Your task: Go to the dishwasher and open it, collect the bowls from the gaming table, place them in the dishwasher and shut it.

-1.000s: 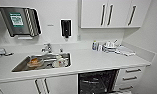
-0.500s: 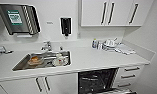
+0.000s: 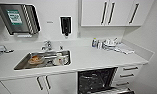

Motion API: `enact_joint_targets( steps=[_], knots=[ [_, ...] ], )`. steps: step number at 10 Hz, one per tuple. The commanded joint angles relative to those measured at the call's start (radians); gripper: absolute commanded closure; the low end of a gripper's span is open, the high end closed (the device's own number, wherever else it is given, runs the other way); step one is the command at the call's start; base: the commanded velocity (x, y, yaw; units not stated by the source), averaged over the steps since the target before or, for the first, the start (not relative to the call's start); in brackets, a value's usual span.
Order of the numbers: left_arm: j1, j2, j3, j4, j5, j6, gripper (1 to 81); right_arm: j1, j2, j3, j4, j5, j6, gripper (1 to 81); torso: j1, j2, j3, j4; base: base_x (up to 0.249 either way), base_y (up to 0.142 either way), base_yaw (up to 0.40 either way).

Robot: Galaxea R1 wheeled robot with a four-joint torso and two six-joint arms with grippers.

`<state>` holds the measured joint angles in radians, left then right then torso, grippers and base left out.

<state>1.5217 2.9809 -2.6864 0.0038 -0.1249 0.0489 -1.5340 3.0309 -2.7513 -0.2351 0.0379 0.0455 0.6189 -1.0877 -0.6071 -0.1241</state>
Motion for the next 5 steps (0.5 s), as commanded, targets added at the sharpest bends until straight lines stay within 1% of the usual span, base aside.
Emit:
enact_joint_targets(
  steps=[1,5],
  knots=[
    [-0.028,0.003,0.000,0.004,0.060,0.002,1.0,0.027,0.001,0.003,0.013,-0.053,0.002,1.0,-0.061,0.095,0.073,0.000,0.000,0.000,0.000],
    [-0.028,0.003,0.000,0.004,0.060,0.002,1.0,0.025,-0.001,0.003,0.013,-0.050,0.000,1.0,-0.159,0.245,0.177,0.000,0.000,0.000,0.000]
  ],
)
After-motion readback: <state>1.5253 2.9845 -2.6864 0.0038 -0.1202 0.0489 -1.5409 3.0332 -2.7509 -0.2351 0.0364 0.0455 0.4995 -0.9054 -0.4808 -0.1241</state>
